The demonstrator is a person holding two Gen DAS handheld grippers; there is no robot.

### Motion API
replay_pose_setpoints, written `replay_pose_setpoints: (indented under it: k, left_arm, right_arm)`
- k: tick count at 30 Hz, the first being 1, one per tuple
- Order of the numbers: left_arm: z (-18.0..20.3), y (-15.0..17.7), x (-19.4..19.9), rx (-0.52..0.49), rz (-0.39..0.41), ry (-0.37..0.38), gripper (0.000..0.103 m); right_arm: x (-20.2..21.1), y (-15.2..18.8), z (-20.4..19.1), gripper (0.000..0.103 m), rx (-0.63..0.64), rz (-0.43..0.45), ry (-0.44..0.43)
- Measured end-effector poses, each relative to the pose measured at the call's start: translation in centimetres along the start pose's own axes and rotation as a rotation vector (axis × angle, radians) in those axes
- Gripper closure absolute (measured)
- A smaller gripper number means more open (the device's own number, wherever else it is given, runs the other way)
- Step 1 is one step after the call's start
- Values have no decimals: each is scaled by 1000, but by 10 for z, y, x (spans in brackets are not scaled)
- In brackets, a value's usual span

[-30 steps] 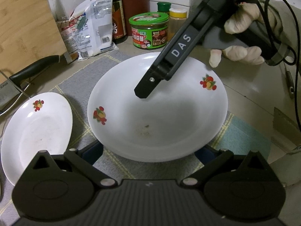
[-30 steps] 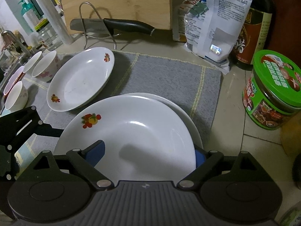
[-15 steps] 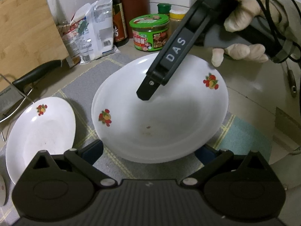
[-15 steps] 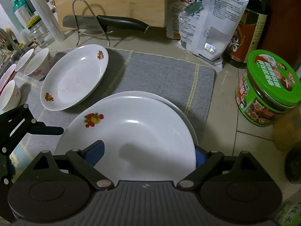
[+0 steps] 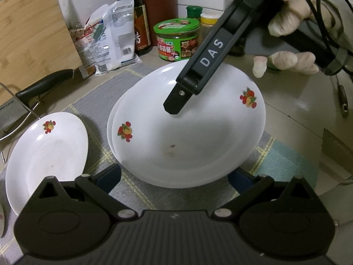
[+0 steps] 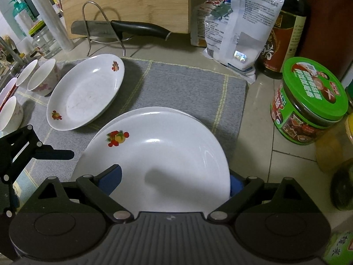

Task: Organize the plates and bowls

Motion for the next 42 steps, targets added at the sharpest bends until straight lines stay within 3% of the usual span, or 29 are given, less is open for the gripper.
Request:
replay_pose_setpoints:
  k: [28,32,42]
  left_arm:
    - [2,1,0,-7,11,-11,1]
    - [-3,-4,11,30,68,-28,1]
    - [-16,10,30,137,101,-86,1]
  right_arm:
    - [3,3,-4,2,32,-27,104]
    - [13,4,-8,0,52,25,73]
    - [26,11,-25,0,113,145,114]
Point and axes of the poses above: each gripper's, at about its wrist camera, not at the fingertips, and x roughly against the way its jaws point, z to its right, y to its underside, the point moved 5 cm from there along -x, roughly the way its jaws point, and after that the axes turned 2 degrees about -z, right-handed, at the moved point
